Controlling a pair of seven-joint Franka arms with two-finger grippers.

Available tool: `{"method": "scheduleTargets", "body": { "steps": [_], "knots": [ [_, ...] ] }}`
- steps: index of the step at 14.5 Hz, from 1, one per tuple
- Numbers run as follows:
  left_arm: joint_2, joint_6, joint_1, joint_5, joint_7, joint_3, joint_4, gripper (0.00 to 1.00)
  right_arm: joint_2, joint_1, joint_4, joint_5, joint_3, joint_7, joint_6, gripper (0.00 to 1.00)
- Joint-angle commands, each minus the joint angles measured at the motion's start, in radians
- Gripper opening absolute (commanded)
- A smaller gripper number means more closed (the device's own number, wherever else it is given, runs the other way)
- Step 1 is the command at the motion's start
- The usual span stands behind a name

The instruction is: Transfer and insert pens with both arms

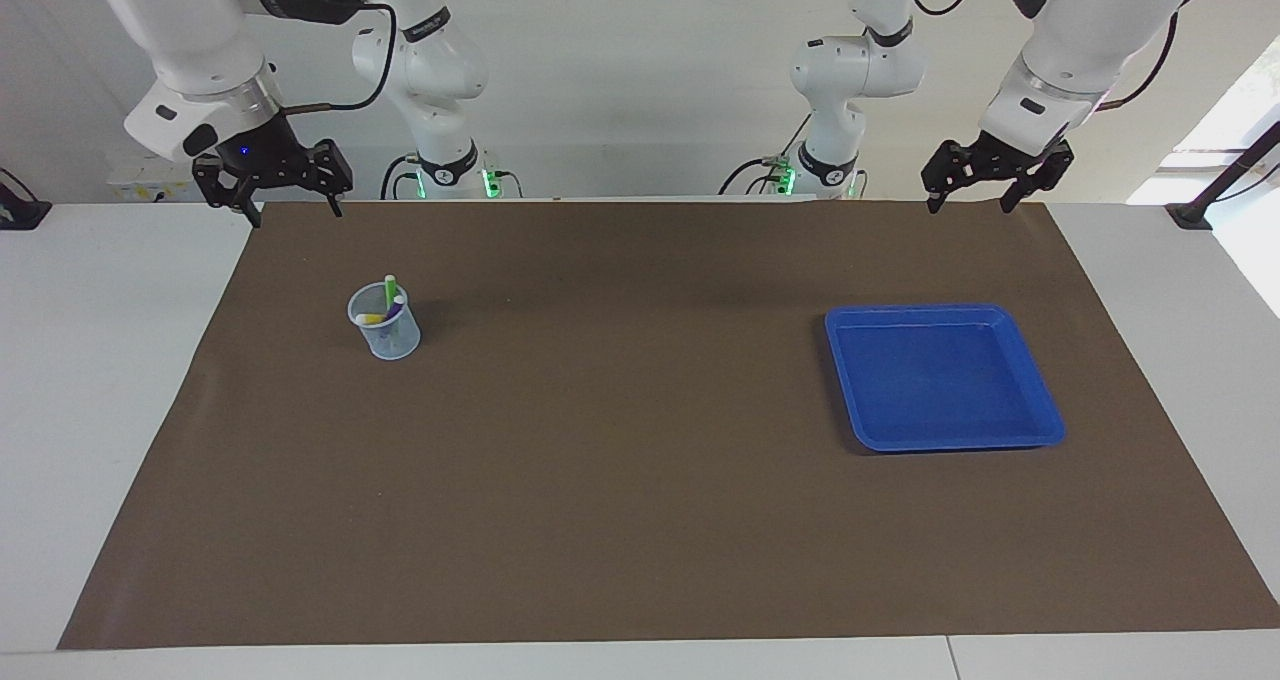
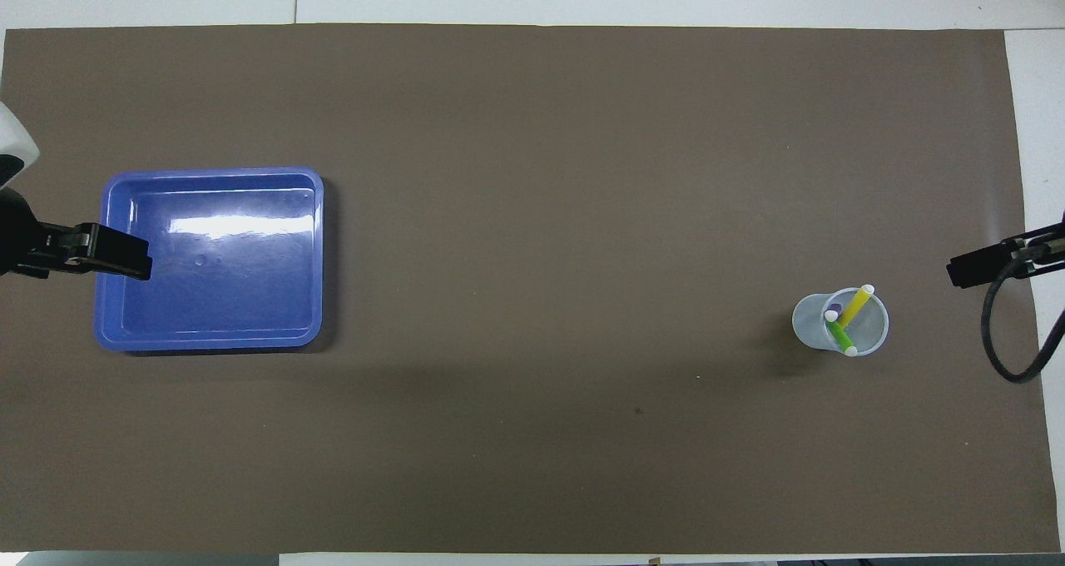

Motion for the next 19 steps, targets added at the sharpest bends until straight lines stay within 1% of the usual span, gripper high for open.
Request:
{"method": "scheduleTargets", "body": {
  "steps": [1, 2, 3, 4, 5, 6, 8, 10, 15, 18, 19],
  "knots": [
    [-0.020, 0.031, -0.007, 0.004, -0.038, -0.001, -0.022, 1.00, 0.034, -0.002, 0.051, -0.005, 0.011, 0.023, -0.023, 1.00],
    [-0.020, 0.053, -0.008, 0.005, -0.042, -0.001, -0.028, 1.00, 0.045, 0.002, 0.051, -0.005, 0.014, 0.025, -0.016, 1.00],
    [-0.019, 0.071, -0.007, 0.005, -0.042, -0.001, -0.031, 1.00, 0.042, 0.031, 0.048, -0.004, 0.002, 0.026, -0.018, 1.00],
    [-0.016, 0.070, -0.008, 0.005, -0.042, -0.001, -0.031, 1.00, 0.041, 0.123, 0.051, -0.014, -0.060, 0.028, -0.033, 1.00],
    [-0.011, 0.068, -0.008, 0.005, -0.041, -0.001, -0.028, 1.00, 0.045, 0.196, 0.055, -0.008, -0.155, 0.029, -0.042, 1.00],
    [-0.010, 0.070, -0.008, 0.004, -0.041, -0.001, -0.028, 1.00, 0.047, 0.211, 0.057, -0.004, -0.191, 0.029, -0.039, 1.00],
    [-0.006, 0.070, -0.008, 0.001, -0.041, -0.001, -0.025, 1.00, 0.044, 0.220, 0.055, -0.005, -0.209, 0.031, -0.036, 1.00],
    [-0.008, 0.071, -0.007, -0.007, -0.039, -0.001, -0.026, 1.00, 0.045, 0.251, 0.057, -0.005, -0.235, 0.037, -0.018, 1.00],
    [-0.008, 0.074, -0.008, -0.010, -0.039, 0.001, -0.029, 1.00, 0.062, 0.278, 0.063, -0.007, -0.262, 0.094, -0.001, 1.00],
    [-0.006, 0.076, -0.007, -0.015, -0.039, 0.004, -0.029, 1.00, 0.070, 0.278, 0.119, -0.005, -0.262, 0.097, -0.022, 1.00],
    [-0.008, 0.076, -0.002, -0.015, -0.039, 0.006, -0.029, 1.00, 0.073, 0.277, 0.120, -0.004, -0.262, 0.097, -0.018, 1.00]
  ]
}}
